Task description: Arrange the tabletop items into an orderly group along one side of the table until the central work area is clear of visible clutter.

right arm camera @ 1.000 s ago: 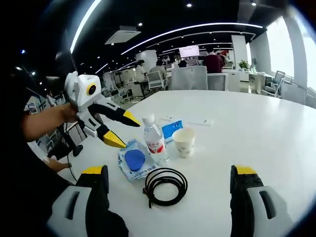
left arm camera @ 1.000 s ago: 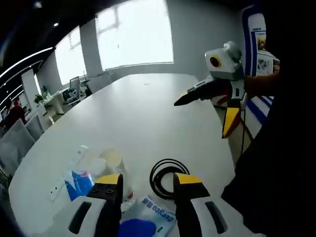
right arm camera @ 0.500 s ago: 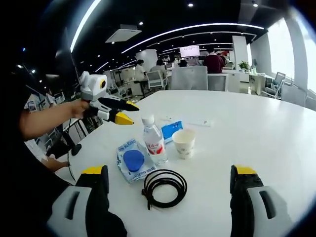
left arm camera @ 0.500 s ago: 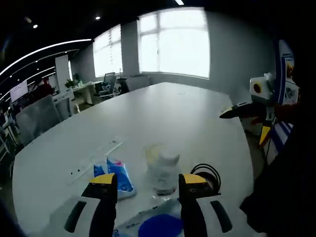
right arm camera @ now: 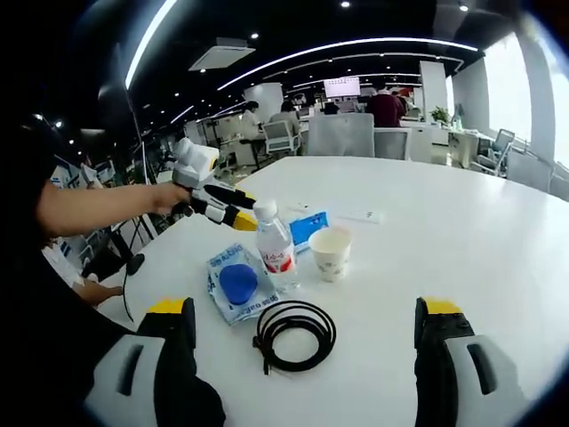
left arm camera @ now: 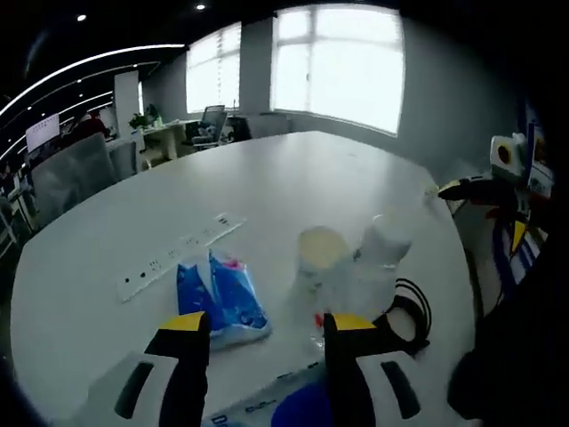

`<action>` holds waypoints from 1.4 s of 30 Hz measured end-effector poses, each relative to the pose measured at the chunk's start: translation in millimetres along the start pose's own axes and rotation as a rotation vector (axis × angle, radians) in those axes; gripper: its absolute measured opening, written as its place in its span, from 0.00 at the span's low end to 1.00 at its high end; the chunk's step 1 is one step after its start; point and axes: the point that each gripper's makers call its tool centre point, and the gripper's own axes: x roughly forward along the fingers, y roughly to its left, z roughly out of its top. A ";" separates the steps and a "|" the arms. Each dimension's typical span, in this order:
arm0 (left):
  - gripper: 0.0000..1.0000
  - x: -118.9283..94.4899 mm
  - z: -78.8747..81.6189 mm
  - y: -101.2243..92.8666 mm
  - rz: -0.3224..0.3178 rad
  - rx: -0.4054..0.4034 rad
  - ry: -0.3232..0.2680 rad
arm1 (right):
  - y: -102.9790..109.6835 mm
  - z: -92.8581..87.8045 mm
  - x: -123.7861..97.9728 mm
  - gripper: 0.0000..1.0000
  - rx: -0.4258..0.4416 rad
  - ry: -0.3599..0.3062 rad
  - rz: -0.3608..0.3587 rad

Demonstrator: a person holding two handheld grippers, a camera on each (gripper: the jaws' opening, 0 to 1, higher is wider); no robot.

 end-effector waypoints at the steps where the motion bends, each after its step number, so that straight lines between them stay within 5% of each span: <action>1: 0.46 4.4 -3.0 5.6 0.003 -0.002 0.000 | -0.5 -1.3 0.5 1.00 0.000 0.004 -0.001; 21: 0.28 45.3 -38.1 35.4 0.014 0.091 0.107 | -7.7 -16.5 6.9 1.00 0.010 0.050 -0.007; 42: 0.15 57.1 -44.9 39.2 -0.042 0.180 0.146 | -18.2 -20.3 15.8 1.00 0.026 0.074 -0.014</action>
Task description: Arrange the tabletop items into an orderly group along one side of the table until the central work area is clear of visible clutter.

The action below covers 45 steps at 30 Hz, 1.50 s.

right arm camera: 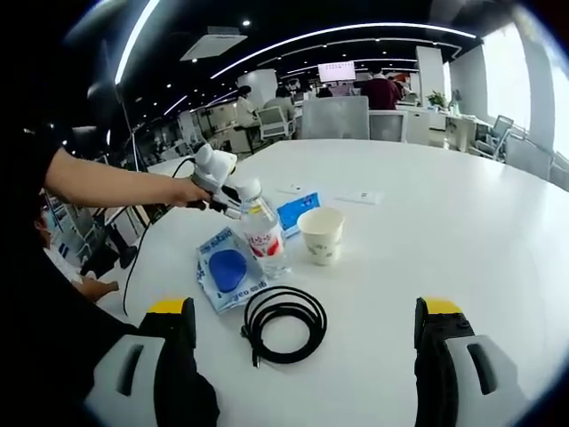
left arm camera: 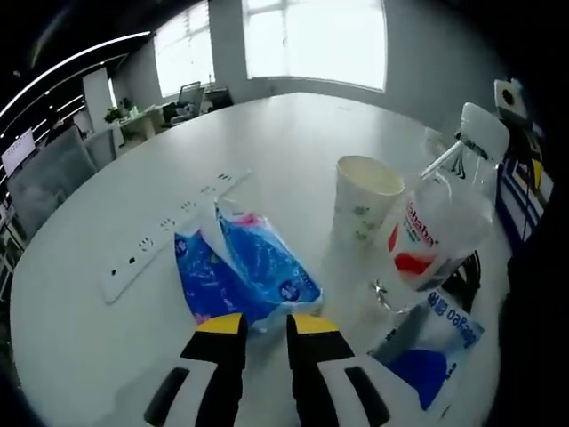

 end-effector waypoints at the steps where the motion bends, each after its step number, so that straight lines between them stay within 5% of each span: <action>1: 0.15 0.5 0.0 -0.3 -0.003 0.011 0.000 | -0.4 -0.3 0.3 1.00 0.001 0.001 -0.001; 24: 0.00 -0.5 -0.2 -4.7 -0.045 0.138 0.011 | 1.5 -0.8 5.5 1.00 0.000 0.010 0.007; 45: 0.00 -32.5 42.1 6.1 0.050 0.223 -0.098 | 5.4 4.4 -1.6 1.00 -0.010 -0.026 0.007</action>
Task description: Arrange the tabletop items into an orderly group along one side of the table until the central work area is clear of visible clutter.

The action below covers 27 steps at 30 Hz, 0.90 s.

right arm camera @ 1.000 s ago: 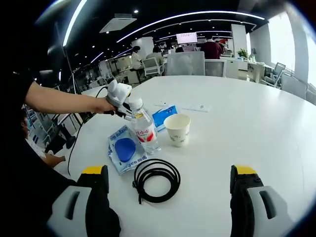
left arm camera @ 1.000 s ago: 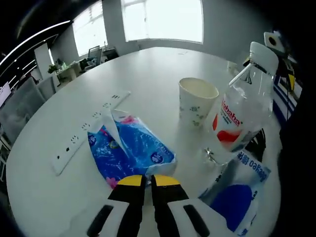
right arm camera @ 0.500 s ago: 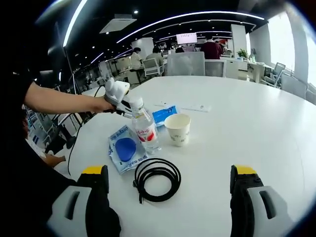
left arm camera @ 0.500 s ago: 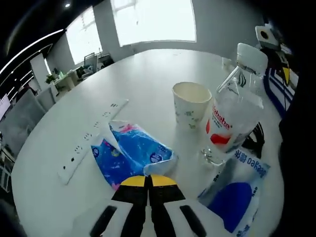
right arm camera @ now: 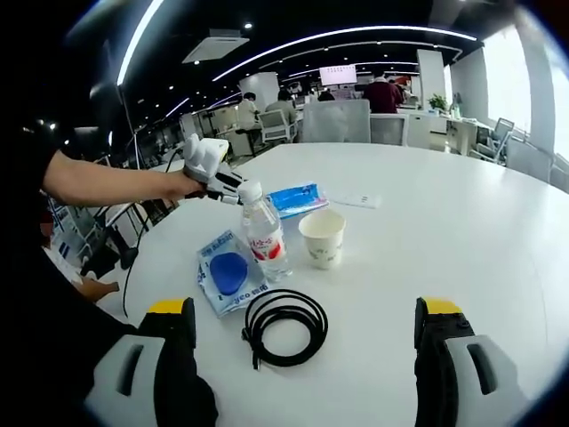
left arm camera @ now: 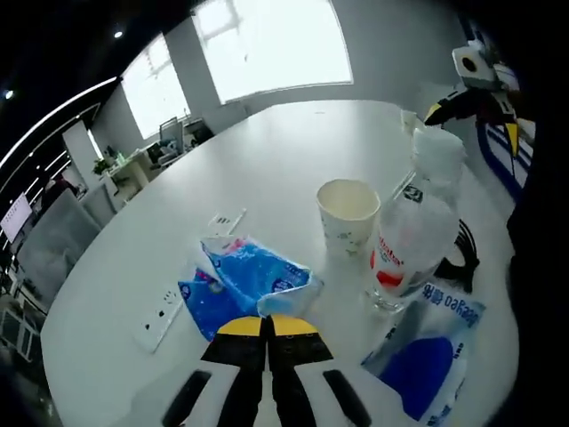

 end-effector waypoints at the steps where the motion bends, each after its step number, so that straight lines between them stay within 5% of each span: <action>1: 0.00 -1.4 2.3 0.2 0.002 0.002 -0.002 | 0.6 1.5 -0.6 1.00 -0.001 -0.006 0.001; 13: 0.00 -22.0 42.9 0.5 0.003 0.045 -0.038 | 7.0 8.9 -5.0 1.00 -0.009 -0.039 0.014; 27: 0.00 -37.0 125.6 -18.2 -0.040 0.175 -0.097 | 14.2 5.7 -13.9 1.00 -0.008 -0.057 0.011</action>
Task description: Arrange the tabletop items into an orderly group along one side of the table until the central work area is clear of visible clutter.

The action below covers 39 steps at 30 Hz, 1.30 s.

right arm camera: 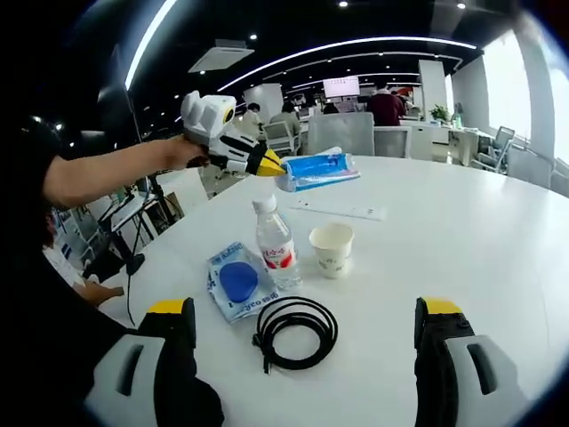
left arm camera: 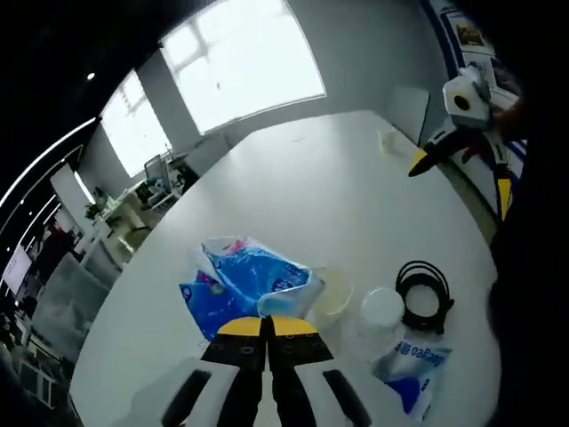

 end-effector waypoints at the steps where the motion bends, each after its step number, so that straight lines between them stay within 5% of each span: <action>1: 0.00 0.3 2.4 -1.0 -0.004 0.002 -0.003 | 0.1 0.2 -0.7 1.00 0.002 -0.002 0.000; 19: 0.00 28.4 70.2 -51.9 -0.111 0.103 -0.060 | -4.2 -1.4 -13.6 1.00 0.010 -0.024 -0.019; 31: 0.00 53.2 84.4 -86.4 -0.161 0.096 -0.064 | -12.8 -5.1 -22.5 1.00 0.016 -0.025 -0.053; 39: 0.00 75.0 79.4 -120.9 -0.196 0.106 -0.059 | -16.7 -8.2 -24.3 1.00 0.016 -0.017 -0.061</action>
